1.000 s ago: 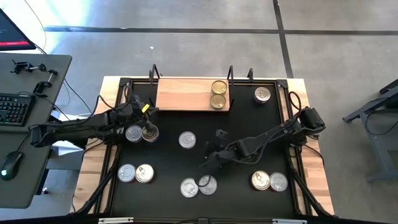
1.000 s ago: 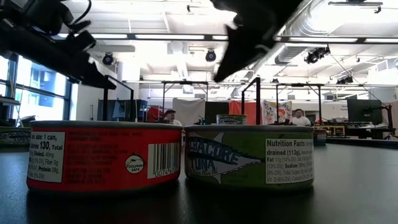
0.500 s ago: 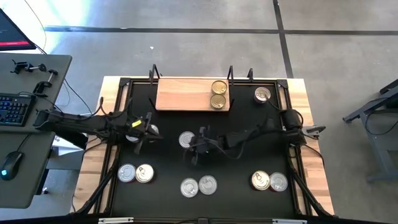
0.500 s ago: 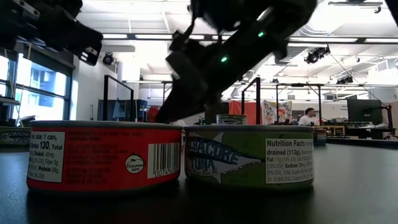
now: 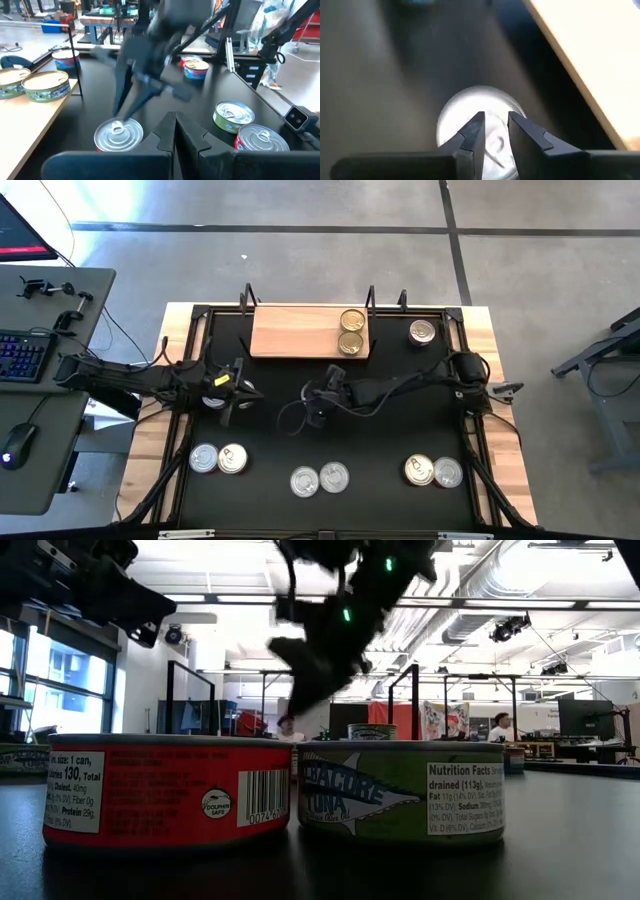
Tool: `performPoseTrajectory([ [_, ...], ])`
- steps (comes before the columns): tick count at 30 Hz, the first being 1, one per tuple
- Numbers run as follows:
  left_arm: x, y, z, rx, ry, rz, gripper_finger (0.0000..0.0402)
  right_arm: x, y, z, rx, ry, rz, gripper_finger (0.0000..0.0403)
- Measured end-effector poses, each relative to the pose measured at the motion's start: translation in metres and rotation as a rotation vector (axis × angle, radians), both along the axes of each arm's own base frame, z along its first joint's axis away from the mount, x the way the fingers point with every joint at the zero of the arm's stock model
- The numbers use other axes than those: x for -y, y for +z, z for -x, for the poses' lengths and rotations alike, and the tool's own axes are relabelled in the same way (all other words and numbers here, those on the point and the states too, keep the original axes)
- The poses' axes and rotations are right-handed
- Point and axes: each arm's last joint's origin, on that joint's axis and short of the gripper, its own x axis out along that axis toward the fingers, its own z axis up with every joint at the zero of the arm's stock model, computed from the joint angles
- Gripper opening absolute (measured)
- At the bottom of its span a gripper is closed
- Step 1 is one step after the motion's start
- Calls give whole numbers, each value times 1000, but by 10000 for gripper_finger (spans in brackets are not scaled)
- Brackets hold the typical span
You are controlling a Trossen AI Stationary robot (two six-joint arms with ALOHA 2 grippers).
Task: Stack canned seafood by type on shelf
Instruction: Put the red tuna can on the shelf
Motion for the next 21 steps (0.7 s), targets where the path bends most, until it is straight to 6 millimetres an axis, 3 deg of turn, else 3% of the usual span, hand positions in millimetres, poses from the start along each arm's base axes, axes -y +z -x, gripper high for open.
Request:
performPoseTrajectory([
  [6,0,-3,-3,-26,1,1,0,-16,-3,-4,40,154,-24,94],
  [14,0,-8,-7,-67,3,10,0,-13,-39,6,10,218,133,164],
  [17,1,-10,-8,-83,5,16,0,-10,-54,11,-53,262,179,156],
  [21,1,-12,-10,-96,8,14,0,-10,-71,12,-140,352,270,113],
])
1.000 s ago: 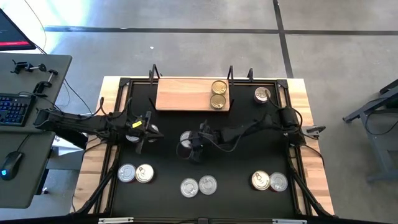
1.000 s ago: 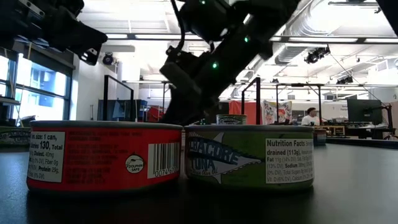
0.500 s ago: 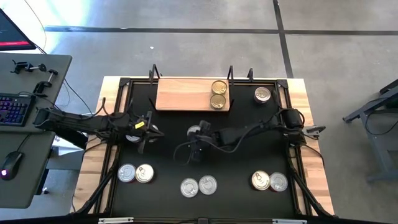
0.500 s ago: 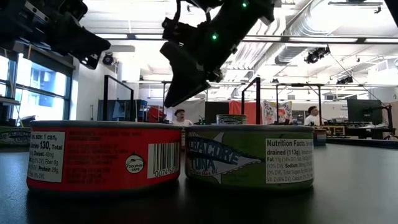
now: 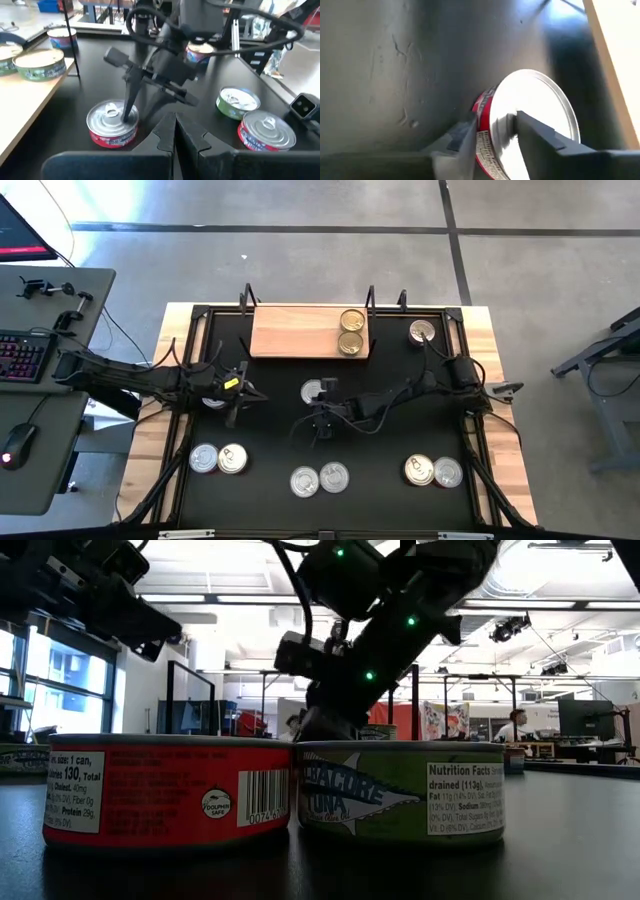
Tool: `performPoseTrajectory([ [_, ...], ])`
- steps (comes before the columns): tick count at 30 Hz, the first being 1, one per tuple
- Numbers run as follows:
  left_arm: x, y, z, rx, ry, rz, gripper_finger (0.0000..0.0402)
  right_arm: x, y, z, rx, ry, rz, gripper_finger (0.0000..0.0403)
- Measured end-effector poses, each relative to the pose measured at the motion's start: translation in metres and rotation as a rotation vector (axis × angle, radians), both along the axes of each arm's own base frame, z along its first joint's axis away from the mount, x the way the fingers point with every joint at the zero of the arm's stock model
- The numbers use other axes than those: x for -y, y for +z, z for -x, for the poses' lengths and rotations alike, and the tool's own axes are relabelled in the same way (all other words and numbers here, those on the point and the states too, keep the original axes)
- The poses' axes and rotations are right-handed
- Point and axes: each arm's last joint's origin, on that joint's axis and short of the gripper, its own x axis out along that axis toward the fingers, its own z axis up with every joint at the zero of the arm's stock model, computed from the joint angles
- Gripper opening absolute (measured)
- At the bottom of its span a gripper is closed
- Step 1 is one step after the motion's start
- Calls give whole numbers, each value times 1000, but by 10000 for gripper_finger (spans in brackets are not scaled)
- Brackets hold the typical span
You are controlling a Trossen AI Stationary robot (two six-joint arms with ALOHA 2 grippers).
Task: Stack canned seafood by type on shelf
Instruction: Put the red tuna can on the shelf
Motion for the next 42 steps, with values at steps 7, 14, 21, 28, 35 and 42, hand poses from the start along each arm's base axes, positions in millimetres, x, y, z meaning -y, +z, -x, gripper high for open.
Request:
performPoseTrajectory([
  [7,0,1,-5,26,8,-1,0,-1,-17,-1,-74,39,123,12],
  [14,0,0,-5,14,15,18,0,-16,0,3,-86,43,249,4],
  [21,0,-3,-6,-16,25,46,0,-29,15,-4,-80,106,289,1],
  [28,0,-7,-8,-49,34,72,0,-26,21,-7,-55,46,380,1],
  [35,1,-11,-10,-77,41,91,0,-19,25,-11,-23,17,393,1],
  [42,1,-11,-10,-80,46,107,0,-18,35,-13,80,7,209,22],
])
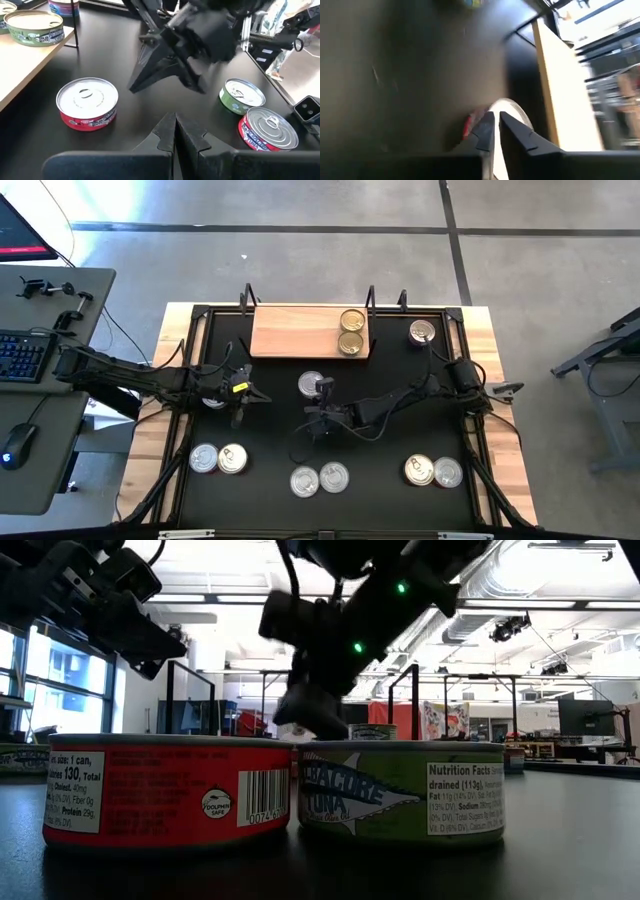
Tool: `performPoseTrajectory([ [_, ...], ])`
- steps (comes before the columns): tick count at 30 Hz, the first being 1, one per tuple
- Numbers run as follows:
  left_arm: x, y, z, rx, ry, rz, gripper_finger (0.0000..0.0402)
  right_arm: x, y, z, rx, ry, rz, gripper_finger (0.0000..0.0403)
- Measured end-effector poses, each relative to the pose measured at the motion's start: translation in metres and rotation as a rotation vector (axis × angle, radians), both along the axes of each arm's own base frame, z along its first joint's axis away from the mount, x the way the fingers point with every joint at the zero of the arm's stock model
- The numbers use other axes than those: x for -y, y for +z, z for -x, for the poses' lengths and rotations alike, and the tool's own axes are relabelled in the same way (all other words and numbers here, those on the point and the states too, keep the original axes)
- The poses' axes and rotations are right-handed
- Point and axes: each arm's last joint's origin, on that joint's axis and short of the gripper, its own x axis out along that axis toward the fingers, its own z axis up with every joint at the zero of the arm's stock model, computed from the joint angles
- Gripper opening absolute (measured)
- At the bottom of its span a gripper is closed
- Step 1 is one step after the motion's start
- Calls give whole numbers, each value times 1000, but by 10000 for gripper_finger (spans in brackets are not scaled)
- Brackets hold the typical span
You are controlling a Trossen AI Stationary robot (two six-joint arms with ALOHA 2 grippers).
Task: Stack canned seafood by type on shelf
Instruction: Put the red tuna can on the shelf
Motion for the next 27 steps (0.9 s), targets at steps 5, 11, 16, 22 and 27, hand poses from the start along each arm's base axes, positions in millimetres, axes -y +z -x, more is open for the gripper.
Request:
performPoseTrajectory([
  [5,0,1,0,7,-3,-9,0,23,-4,-6,43,5,-265,94],
  [11,0,0,0,2,-3,-6,0,52,-9,-6,3,-55,-333,150],
  [16,3,0,0,0,-17,-2,0,56,-16,-3,-93,8,-299,110],
  [22,8,-1,0,-5,-44,6,0,45,-37,-1,-225,25,-111,13],
  [27,11,-1,1,-8,-59,3,0,35,-38,1,-219,-15,-68,9],
])
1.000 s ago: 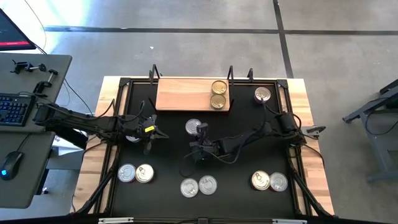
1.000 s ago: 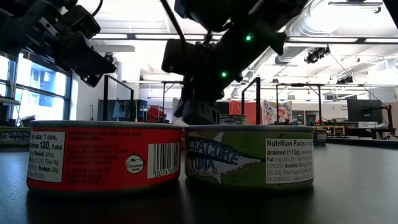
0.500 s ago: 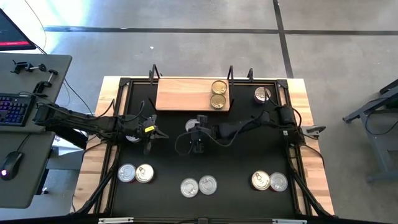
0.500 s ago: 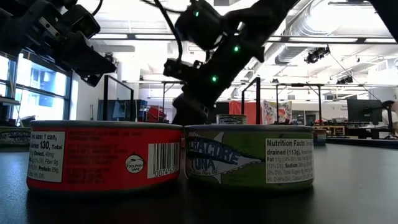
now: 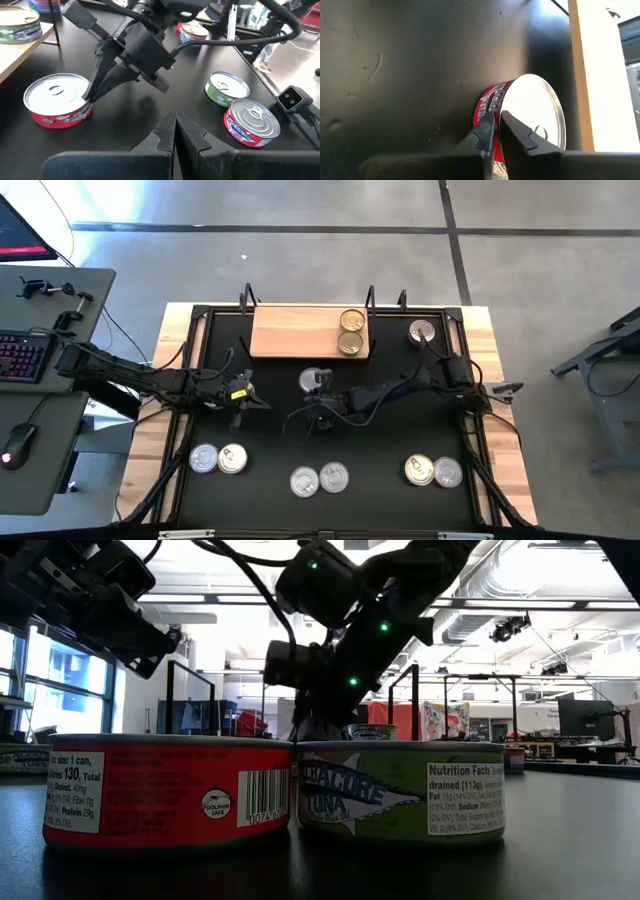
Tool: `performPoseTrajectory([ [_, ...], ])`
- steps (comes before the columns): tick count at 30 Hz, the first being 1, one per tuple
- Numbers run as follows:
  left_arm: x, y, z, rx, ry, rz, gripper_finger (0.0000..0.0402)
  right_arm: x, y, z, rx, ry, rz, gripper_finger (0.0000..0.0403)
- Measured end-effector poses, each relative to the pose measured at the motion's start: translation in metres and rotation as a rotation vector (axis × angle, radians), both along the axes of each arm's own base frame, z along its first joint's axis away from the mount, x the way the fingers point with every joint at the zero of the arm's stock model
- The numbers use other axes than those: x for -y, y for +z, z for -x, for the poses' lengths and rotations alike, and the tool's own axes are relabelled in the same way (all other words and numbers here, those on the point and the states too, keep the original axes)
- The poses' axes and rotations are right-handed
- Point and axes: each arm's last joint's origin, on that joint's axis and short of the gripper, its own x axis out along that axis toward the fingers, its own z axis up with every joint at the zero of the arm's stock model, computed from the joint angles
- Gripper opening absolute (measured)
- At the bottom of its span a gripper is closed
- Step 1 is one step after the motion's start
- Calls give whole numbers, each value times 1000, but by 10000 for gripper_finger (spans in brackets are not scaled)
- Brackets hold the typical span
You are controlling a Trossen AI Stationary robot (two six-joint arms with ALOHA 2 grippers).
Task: Stack canned seafood by type on shelf
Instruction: Put the red tuna can on the shelf
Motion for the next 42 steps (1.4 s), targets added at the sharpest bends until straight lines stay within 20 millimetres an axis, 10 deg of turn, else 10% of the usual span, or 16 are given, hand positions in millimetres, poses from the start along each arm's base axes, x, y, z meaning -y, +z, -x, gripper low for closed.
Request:
performPoseTrajectory([
  [10,0,0,0,2,39,-19,0,-26,21,-8,-12,26,153,1],
  [21,0,0,0,1,38,-21,0,-9,48,-22,95,-142,307,1],
  [31,0,0,0,2,36,-26,0,15,67,-36,129,-101,-145,28],
  [42,-1,-2,-2,-21,94,71,0,60,39,-22,112,-264,-582,52],
])
